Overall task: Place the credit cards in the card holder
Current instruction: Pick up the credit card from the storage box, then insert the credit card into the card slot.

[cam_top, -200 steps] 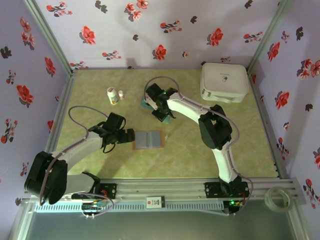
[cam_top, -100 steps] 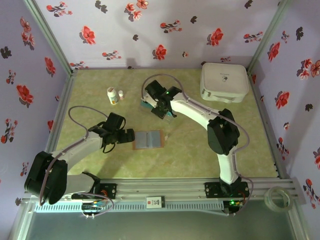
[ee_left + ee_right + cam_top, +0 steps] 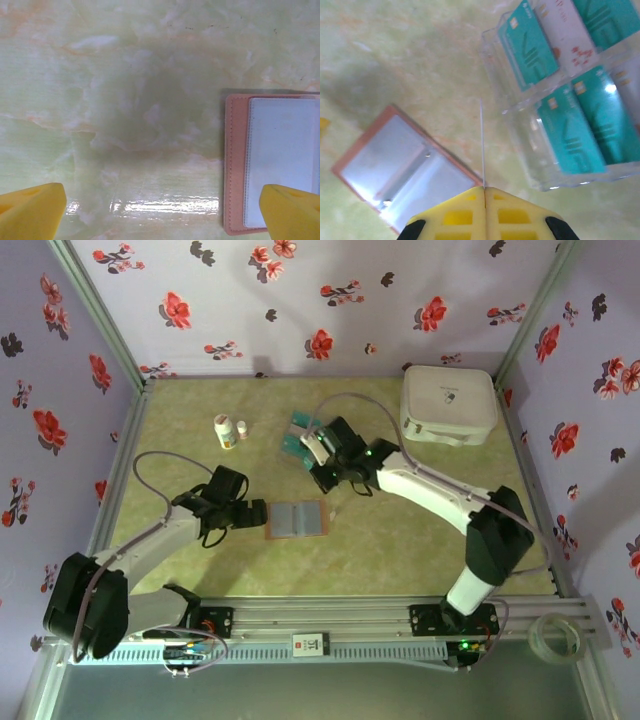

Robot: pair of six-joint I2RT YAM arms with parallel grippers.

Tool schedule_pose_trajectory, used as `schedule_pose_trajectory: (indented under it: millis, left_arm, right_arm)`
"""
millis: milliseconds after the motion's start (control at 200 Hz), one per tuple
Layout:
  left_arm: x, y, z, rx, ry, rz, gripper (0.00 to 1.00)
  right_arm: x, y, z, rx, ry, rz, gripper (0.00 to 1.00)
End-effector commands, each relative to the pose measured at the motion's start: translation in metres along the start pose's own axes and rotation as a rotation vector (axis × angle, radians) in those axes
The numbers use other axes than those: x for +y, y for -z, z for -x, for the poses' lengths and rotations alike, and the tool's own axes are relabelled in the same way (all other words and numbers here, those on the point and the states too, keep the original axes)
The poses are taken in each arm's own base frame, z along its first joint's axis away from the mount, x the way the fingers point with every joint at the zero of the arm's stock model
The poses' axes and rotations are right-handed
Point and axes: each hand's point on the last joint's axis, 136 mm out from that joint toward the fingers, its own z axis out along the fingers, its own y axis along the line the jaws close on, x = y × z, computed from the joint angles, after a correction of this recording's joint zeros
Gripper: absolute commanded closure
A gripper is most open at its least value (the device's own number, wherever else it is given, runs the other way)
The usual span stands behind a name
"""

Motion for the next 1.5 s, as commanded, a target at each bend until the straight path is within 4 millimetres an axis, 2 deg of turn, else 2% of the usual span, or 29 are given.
schedule_pose_trajectory:
  millis: [0, 170, 405, 1090, 1495]
  left_arm:
    - [-0.006, 0.009, 0.002, -0.001, -0.029, -0.018, 0.00]
    - [-0.012, 0.007, 0.000, 0.001, -0.057, -0.008, 0.00]
    - [-0.017, 0.002, 0.000, -0.009, -0.111, 0.035, 0.00]
    - [-0.035, -0.025, -0.005, 0.031, -0.203, 0.061, 0.00]
    - [-0.028, -0.032, -0.013, 0.042, -0.202, 0.088, 0.00]
  right_arm:
    - [0.020, 0.008, 0.015, -0.167, -0.264, 0.152, 1.00]
    - [0.035, 0.009, 0.002, -0.297, -0.506, 0.320, 1.00]
    - [0.031, -0.003, -0.026, -0.370, -0.691, 0.385, 1.00]
    - [0.032, -0.033, -0.055, -0.331, -0.772, 0.398, 1.00]
    - [0.041, -0.041, -0.061, -0.303, -0.764, 0.409, 1.00]
